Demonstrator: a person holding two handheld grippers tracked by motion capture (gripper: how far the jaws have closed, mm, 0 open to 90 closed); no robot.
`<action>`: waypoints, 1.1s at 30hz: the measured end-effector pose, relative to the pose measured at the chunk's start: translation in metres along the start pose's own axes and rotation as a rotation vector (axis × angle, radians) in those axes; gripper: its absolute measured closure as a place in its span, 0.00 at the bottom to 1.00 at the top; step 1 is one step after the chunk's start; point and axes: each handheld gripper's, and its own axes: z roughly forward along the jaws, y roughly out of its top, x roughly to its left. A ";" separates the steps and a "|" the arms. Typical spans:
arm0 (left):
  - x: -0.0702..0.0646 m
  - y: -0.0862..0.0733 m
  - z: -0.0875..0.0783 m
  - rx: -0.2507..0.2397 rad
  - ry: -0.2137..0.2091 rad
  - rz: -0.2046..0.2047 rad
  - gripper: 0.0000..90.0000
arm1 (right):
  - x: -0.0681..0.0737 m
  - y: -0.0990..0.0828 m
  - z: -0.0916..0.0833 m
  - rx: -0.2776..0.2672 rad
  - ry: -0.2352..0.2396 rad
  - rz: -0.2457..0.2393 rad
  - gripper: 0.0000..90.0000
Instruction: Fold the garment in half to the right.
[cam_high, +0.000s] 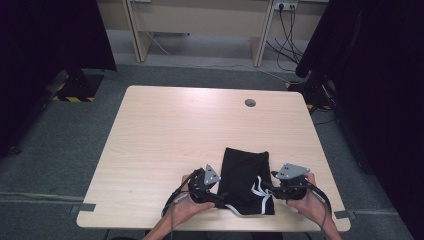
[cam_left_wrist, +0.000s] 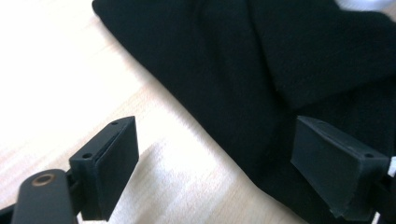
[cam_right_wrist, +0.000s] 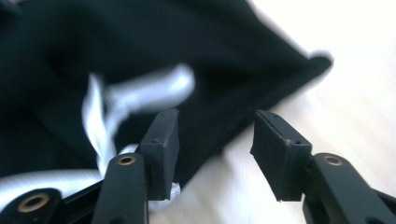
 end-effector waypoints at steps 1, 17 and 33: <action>0.000 0.000 0.000 -0.001 0.000 0.001 0.16 | -0.001 -0.005 0.001 0.004 -0.008 0.004 0.57; -0.004 -0.004 -0.002 -0.001 -0.011 -0.006 0.16 | 0.025 -0.004 0.001 -0.057 0.051 0.046 0.55; 0.024 0.003 -0.002 -0.029 0.056 -0.088 0.15 | -0.024 0.054 0.043 -0.034 0.026 0.097 0.49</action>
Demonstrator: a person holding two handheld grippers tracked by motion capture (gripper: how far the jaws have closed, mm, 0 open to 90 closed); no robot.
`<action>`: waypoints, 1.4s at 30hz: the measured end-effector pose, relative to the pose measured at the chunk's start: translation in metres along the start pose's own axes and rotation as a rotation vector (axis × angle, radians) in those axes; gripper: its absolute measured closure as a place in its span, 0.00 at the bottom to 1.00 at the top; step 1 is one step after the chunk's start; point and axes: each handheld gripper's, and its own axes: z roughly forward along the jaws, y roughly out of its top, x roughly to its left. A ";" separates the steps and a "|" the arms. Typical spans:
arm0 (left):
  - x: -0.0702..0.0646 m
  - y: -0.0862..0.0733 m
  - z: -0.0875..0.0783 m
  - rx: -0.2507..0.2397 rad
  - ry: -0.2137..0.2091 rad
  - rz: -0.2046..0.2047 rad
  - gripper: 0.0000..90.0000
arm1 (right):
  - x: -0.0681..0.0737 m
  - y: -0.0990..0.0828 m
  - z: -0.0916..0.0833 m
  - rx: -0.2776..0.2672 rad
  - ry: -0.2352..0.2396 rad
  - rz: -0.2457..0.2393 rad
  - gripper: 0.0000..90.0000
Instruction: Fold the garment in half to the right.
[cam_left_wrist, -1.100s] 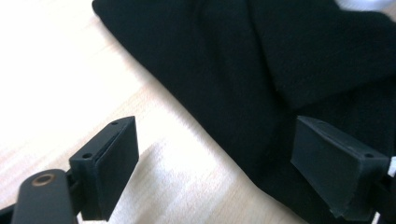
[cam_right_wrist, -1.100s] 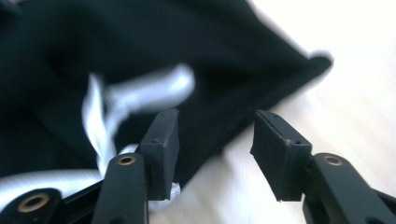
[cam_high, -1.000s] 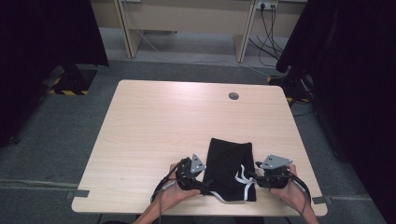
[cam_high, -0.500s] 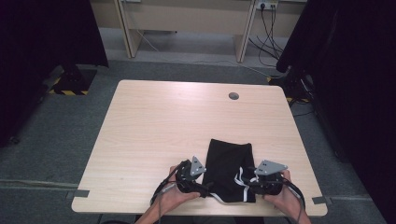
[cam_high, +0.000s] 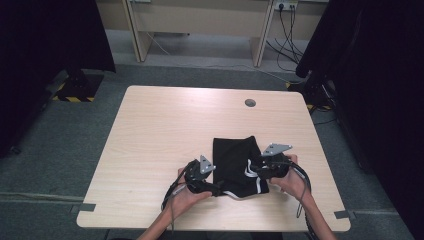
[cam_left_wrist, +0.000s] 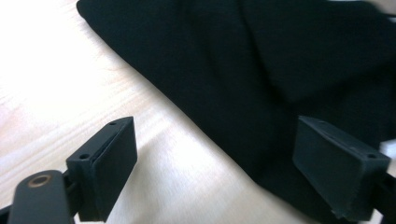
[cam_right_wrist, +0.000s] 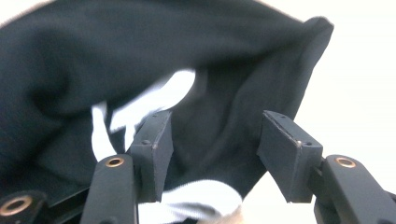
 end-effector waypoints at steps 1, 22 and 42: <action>-0.001 -0.001 -0.003 -0.003 -0.005 -0.005 0.15 | 0.002 0.003 -0.005 -0.026 0.008 0.000 0.49; -0.005 -0.011 0.000 0.023 -0.021 0.008 0.14 | 0.053 0.036 0.005 -0.052 0.193 -0.145 0.92; -0.006 -0.012 0.000 0.022 -0.016 0.003 0.14 | 0.053 0.004 -0.041 -0.138 0.130 -0.073 0.61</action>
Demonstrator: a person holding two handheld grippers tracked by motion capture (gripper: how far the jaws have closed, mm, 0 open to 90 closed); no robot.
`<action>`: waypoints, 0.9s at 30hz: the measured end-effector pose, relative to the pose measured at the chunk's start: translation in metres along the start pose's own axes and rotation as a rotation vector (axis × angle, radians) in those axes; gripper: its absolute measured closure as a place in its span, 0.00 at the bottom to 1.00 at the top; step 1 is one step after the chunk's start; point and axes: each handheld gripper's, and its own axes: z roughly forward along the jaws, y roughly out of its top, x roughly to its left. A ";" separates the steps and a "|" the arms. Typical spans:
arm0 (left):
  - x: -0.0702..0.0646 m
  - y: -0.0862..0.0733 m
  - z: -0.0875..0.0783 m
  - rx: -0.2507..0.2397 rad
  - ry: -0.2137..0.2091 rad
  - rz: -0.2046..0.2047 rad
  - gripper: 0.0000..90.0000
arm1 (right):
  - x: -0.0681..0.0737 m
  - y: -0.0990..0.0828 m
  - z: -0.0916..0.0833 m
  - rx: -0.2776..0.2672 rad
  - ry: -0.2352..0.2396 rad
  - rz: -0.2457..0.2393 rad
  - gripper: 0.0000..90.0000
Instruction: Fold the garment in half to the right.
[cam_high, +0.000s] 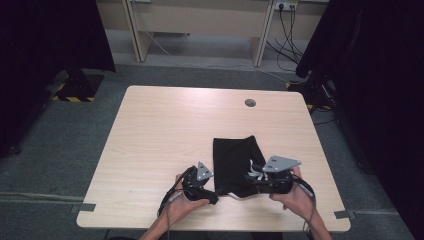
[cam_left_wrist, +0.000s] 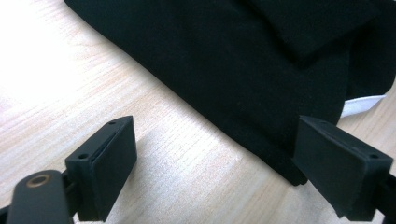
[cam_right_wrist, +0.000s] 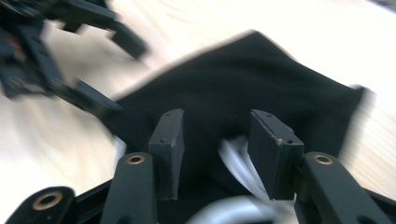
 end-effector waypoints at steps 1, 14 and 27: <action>0.000 0.000 0.000 0.000 0.001 -0.001 0.14 | 0.004 0.004 0.006 0.007 0.018 0.000 0.61; 0.000 0.000 -0.001 0.001 0.004 -0.005 0.14 | 0.004 0.000 0.052 0.108 0.057 -0.048 0.95; -0.001 -0.001 0.000 0.001 0.003 -0.003 0.14 | -0.033 -0.058 -0.042 0.002 -0.106 0.112 0.88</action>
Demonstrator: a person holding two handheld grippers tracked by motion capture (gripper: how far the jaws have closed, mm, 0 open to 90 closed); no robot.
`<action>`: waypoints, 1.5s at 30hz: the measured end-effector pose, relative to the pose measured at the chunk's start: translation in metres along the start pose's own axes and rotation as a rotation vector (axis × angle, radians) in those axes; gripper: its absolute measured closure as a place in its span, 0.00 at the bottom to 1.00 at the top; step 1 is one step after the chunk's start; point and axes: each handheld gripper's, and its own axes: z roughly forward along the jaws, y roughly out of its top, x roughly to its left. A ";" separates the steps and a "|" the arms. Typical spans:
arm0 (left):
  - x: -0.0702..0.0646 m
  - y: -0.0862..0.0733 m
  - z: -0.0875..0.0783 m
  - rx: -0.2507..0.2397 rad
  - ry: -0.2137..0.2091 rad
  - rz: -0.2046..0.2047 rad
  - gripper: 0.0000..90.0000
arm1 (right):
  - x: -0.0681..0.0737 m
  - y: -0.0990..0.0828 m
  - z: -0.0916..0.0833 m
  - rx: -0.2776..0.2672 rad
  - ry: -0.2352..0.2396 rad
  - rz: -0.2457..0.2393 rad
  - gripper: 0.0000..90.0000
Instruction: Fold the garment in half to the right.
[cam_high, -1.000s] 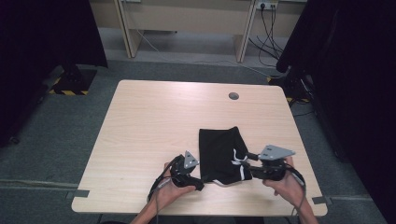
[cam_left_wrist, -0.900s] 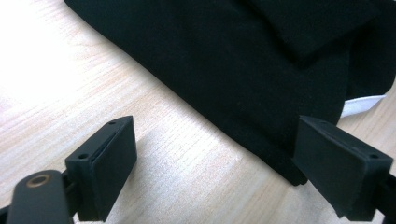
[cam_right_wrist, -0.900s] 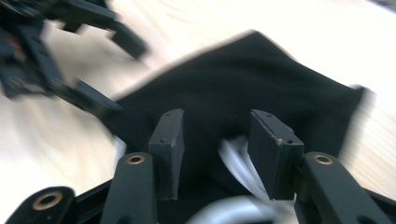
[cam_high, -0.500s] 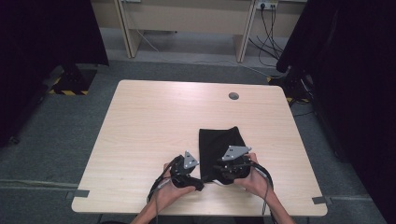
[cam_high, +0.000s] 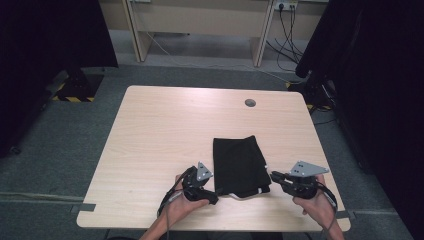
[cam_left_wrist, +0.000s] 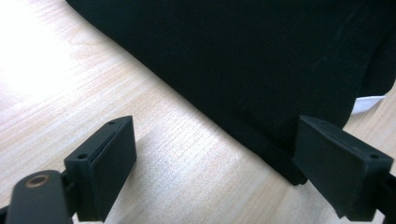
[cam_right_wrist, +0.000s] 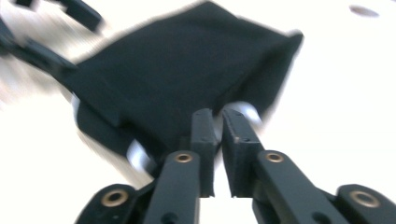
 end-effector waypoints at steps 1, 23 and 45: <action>0.000 0.000 0.000 0.000 0.000 0.000 0.14 | -0.002 -0.006 0.001 0.023 -0.001 0.009 0.84; 0.003 -0.003 -0.004 -0.018 -0.032 0.009 0.14 | 0.004 0.021 0.076 0.077 0.048 0.035 0.50; 0.030 -0.032 -0.041 0.012 -0.007 -0.024 0.12 | 0.018 0.048 0.085 0.046 0.062 0.007 0.26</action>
